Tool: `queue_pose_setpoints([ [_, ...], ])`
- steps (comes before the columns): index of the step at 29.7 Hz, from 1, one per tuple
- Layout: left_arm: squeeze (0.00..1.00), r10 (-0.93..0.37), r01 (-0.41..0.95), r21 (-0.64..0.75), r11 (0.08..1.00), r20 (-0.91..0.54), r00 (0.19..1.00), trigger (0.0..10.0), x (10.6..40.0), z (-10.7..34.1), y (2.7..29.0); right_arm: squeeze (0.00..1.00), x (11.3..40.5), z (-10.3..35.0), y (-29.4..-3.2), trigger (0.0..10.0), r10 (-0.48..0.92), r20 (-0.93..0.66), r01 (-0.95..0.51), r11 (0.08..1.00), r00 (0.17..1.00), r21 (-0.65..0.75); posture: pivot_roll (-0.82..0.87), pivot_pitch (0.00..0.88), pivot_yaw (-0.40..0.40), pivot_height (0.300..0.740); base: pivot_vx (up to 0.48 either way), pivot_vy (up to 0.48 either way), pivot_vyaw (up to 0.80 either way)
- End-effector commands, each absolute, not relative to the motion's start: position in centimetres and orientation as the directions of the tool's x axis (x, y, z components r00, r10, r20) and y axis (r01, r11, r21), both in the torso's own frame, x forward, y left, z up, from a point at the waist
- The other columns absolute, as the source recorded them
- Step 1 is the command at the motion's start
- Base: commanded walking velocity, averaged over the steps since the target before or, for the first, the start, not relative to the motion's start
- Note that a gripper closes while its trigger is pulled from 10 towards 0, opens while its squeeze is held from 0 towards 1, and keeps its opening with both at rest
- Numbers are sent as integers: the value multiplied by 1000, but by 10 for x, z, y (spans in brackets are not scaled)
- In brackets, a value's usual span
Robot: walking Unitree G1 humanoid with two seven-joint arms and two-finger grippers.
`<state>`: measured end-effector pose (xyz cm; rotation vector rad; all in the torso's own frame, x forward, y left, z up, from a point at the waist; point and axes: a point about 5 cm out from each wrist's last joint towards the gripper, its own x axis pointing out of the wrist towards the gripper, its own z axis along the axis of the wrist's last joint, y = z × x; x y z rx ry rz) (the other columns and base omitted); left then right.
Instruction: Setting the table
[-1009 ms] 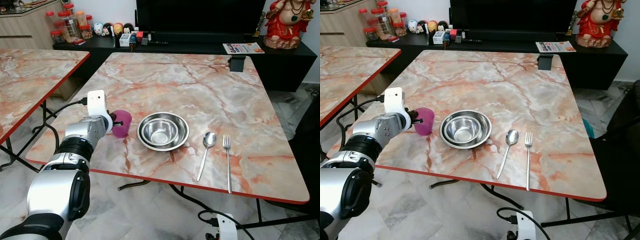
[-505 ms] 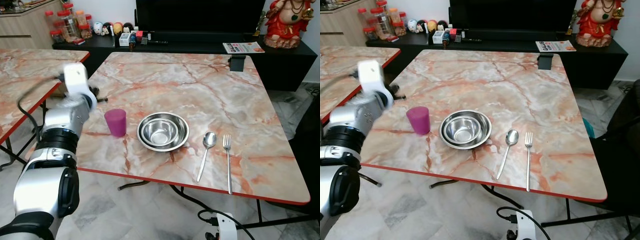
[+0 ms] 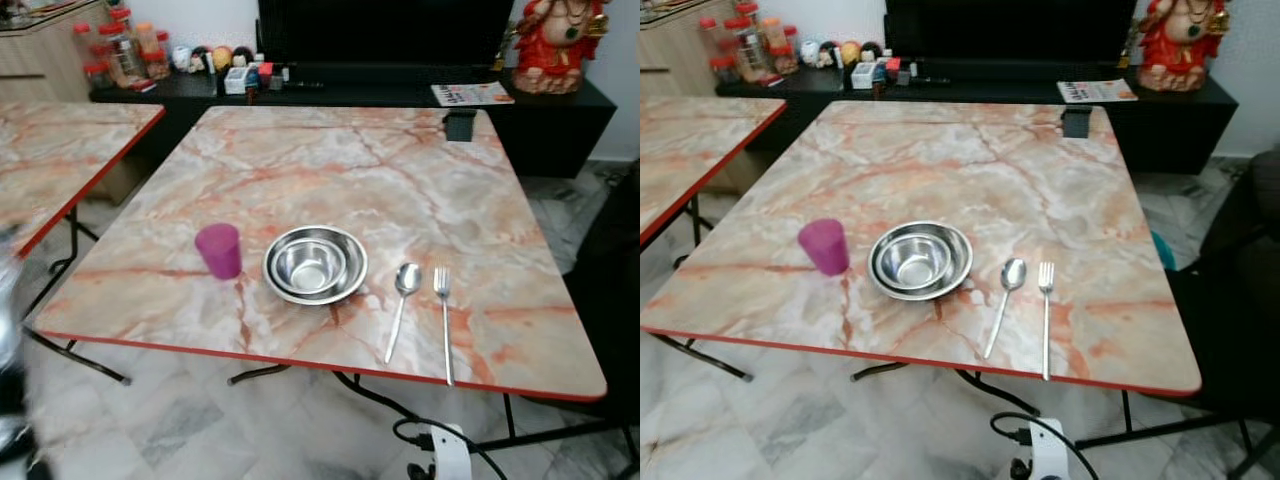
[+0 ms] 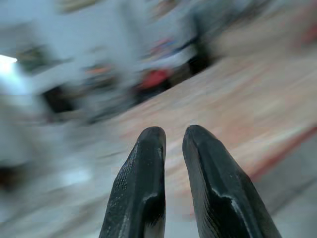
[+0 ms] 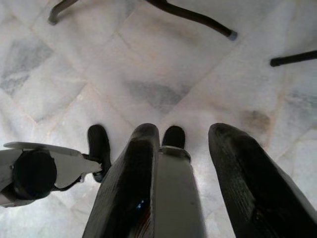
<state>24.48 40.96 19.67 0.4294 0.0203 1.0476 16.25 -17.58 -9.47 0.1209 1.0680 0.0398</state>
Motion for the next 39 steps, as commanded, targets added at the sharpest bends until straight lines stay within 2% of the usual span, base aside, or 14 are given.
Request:
queue_pose_setpoints([
  [1,0,881,-841,438,318,191,433,10000,227,187,425,0,166,-93,-173,10000,98,-867,25,992,489,126,18,0,-9,740,0,0,0],
  [2,0,913,-797,556,236,153,377,10000,205,162,437,0,166,-94,-173,10000,101,-868,21,992,487,127,24,0,-10,740,0,0,0],
  [6,0,951,-706,684,182,59,303,10000,175,120,444,0,165,-94,-172,10000,103,-868,22,991,486,129,22,0,-9,740,0,0,0],
  [8,0,956,-636,745,199,-4,294,10000,164,95,440,0,165,-94,-172,10000,103,-869,24,991,485,130,23,0,-9,740,0,0,0],
  [10,0,942,-517,803,296,-157,296,10000,149,50,426,0,164,-94,-172,10000,102,-869,31,991,484,133,14,0,-4,740,0,0,0],
  [12,0,929,-488,802,344,-216,301,10000,147,39,421,0,164,-94,-172,10000,101,-869,32,991,484,133,14,0,-4,740,0,0,0],
  [13,0,862,-409,766,496,-375,342,10000,147,12,403,0,164,-94,-172,10000,100,-869,35,991,484,133,10,0,-3,740,0,0,0],
  [15,0,721,-309,663,682,-538,437,10000,156,-13,373,0,165,-94,-173,10000,97,-869,37,991,485,132,8,0,-3,740,0,0,0],
  [18,0,508,-95,557,825,-659,555,10000,170,-37,329,0,165,-94,-173,10000,96,-869,37,991,486,130,3,0,-4,740,0,0,0],
  [23,0,218,95,361,928,-731,647,10000,188,-58,263,0,166,-94,-173,10000,92,-868,37,991,488,126,-8,0,1,740,0,0,0],
  [25,0,183,116,336,935,-735,653,10000,190,-60,255,0,166,-94,-173,10000,92,-868,39,991,488,126,-13,0,2,740,0,0,0],
  [28,0,40,224,252,941,-743,668,10000,198,-67,216,0,166,-93,-176,10000,73,-863,66,990,500,121,-25,0,5,740,0,0,0],
  [32,0,13,180,182,967,-737,676,10000,204,-68,196,0,166,-93,-179,10000,56,-866,70,992,497,104,-39,0,7,740,0,0,0],
  [39,0,14,103,109,989,-752,659,10000,202,-72,185,0,167,-93,-181,10000,42,-864,85,992,502,97,-52,0,7,740,0,0,0],
])
